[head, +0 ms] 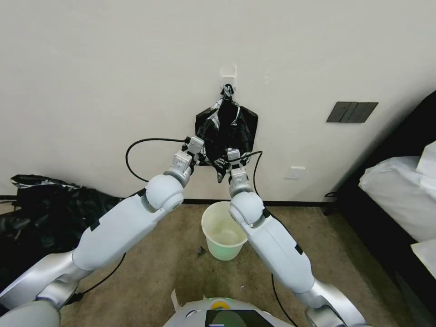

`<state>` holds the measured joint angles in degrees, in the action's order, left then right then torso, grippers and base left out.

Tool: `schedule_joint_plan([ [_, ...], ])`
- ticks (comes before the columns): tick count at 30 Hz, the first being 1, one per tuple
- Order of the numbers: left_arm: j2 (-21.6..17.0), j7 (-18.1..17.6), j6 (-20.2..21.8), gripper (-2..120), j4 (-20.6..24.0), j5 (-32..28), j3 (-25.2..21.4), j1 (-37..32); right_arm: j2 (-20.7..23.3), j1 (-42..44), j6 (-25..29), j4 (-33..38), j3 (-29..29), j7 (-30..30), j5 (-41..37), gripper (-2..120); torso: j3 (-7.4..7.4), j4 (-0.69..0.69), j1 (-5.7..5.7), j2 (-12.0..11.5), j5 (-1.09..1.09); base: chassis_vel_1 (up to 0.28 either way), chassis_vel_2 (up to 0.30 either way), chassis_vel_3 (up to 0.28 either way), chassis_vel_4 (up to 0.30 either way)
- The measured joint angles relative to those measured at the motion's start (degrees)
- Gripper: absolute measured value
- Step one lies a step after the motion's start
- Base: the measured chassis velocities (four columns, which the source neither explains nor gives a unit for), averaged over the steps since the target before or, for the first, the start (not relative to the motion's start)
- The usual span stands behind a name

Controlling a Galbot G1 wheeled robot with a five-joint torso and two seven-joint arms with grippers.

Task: Place a trash bag onto the trash bin.

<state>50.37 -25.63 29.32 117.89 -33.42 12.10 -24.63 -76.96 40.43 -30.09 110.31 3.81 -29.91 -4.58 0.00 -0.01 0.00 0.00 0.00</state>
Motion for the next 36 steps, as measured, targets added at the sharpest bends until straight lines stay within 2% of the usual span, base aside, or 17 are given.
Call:
schedule_joint_plan([
  [7, -0.5, 0.1, -0.4, 0, 0.6, 0.0, -0.8, -1.1, 1.4, 1.5, -0.3, -0.3, -1.7, 1.2, 4.1, 100, 0.00, 0.00, 0.00, 0.0, 0.00, 0.000, 0.000, 0.000, 0.000],
  [12, -0.2, 0.1, -0.5, 0, 0.2, 0.0, -0.9, -1.1, 2.0, 3.0, -0.9, 0.4, -1.5, 1.7, 4.3, 100, 0.00, 0.00, -0.01, 0.0, 0.00, 0.000, 0.000, 0.000, 0.000],
  [25, 0.8, 0.1, -0.6, 0, 0.1, 0.1, -0.5, -1.1, 0.5, 2.3, -2.0, -2.4, -1.9, 1.8, 4.1, 100, 0.00, 0.01, 0.00, 0.0, 0.00, 0.000, 0.000, 0.000, 0.000],
  [36, 0.1, 0.8, -1.1, 0, 1.0, 0.5, -1.6, -4.0, 0.0, 1.4, -0.4, -2.0, -5.4, 2.0, 11.2, 99, 0.00, 0.01, 0.00, 0.0, 0.00, 0.000, 0.000, 0.000, 0.000],
])
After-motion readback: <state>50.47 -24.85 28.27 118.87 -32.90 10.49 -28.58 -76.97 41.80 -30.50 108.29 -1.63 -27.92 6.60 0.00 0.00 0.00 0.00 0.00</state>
